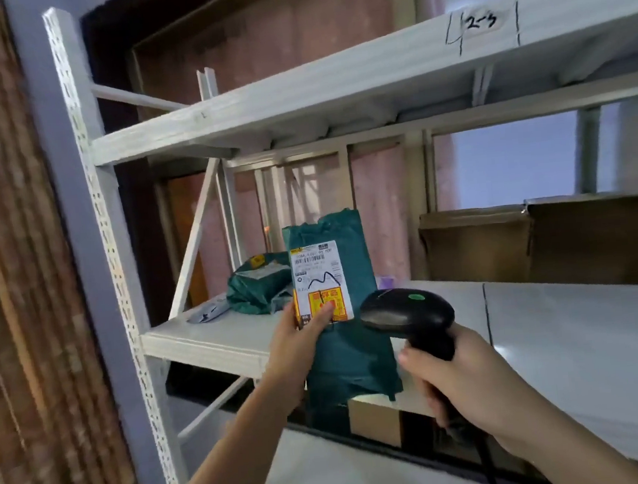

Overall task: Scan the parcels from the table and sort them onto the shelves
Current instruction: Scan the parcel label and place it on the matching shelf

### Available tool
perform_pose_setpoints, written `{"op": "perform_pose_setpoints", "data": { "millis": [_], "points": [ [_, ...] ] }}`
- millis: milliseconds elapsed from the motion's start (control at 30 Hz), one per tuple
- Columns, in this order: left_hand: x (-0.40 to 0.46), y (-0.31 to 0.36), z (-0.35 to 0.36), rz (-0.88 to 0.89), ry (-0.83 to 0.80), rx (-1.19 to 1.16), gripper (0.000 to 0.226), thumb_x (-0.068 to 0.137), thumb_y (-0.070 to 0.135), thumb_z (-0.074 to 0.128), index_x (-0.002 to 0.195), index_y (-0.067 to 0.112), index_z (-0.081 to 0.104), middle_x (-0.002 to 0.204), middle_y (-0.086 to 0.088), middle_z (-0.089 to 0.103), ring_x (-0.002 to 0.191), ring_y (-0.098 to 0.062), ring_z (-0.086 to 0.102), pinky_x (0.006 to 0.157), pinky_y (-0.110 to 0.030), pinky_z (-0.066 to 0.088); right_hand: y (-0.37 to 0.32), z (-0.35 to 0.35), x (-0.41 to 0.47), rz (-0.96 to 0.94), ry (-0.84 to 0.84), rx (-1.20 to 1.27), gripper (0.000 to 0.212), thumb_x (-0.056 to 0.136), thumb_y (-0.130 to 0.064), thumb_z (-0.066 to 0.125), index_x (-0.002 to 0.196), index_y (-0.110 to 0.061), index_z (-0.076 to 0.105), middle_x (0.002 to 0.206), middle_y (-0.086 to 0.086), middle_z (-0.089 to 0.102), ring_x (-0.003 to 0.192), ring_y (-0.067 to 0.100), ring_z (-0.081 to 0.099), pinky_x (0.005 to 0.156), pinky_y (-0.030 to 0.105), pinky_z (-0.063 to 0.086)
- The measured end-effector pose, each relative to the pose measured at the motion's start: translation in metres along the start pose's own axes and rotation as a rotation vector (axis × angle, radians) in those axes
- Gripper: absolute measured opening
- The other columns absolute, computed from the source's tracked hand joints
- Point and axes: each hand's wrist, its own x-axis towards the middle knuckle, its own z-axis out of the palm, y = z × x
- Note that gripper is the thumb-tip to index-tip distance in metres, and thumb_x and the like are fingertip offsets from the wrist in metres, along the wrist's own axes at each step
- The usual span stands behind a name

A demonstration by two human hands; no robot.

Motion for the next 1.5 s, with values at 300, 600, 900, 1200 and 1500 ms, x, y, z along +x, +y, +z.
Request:
{"op": "perform_pose_setpoints", "data": {
  "millis": [300,600,900,1200,1500],
  "points": [
    [0.100,-0.020,0.078,-0.052,-0.194,0.005,0.054,0.079,0.042,0.089,0.126,0.024,0.068,0.113,0.001,0.080,0.106,-0.023,0.077,0.100,-0.051,0.060,0.014,-0.032,0.041,0.089,0.194,-0.007,0.018,0.096,-0.021,0.061,0.084,-0.008,0.056,0.053,0.008,0.053,0.046,0.024,0.050,0.057,0.036,0.049],
    [0.163,-0.022,0.125,-0.029,-0.285,0.409,0.074,0.083,0.033,0.089,0.134,0.006,0.042,0.122,0.005,0.059,0.112,-0.018,0.058,0.094,-0.030,0.045,0.017,-0.032,0.077,0.136,0.301,-0.060,0.021,0.096,-0.020,0.060,0.080,-0.008,0.055,0.055,0.009,0.052,0.047,0.025,0.049,0.055,0.034,0.048],
    [0.193,-0.031,0.126,0.142,-0.403,1.002,0.087,0.086,0.075,0.063,0.152,0.019,0.048,0.154,-0.012,0.050,0.141,-0.036,0.045,0.117,-0.049,0.038,0.016,-0.003,0.106,0.144,0.416,-0.071,0.024,0.094,-0.019,0.062,0.083,0.001,0.054,0.056,0.015,0.052,0.050,0.029,0.049,0.061,0.041,0.050],
    [0.187,-0.009,0.116,0.444,-0.547,1.101,0.066,0.099,0.055,0.061,0.155,0.025,0.045,0.168,-0.009,0.032,0.154,-0.033,0.030,0.124,-0.048,0.026,0.011,0.027,0.100,0.205,0.518,-0.090,0.020,0.095,-0.018,0.060,0.080,-0.006,0.052,0.052,0.007,0.051,0.047,0.025,0.048,0.058,0.039,0.049],
    [0.077,0.034,0.198,0.778,-0.972,1.125,0.009,0.104,0.022,0.061,0.110,0.026,0.057,0.123,-0.002,0.062,0.121,-0.023,0.058,0.105,-0.040,0.048,0.001,0.014,0.024,0.345,0.768,-0.154,0.009,0.092,-0.019,0.062,0.091,-0.011,0.058,0.057,0.009,0.055,0.050,0.027,0.051,0.060,0.040,0.052]
  ]
}}
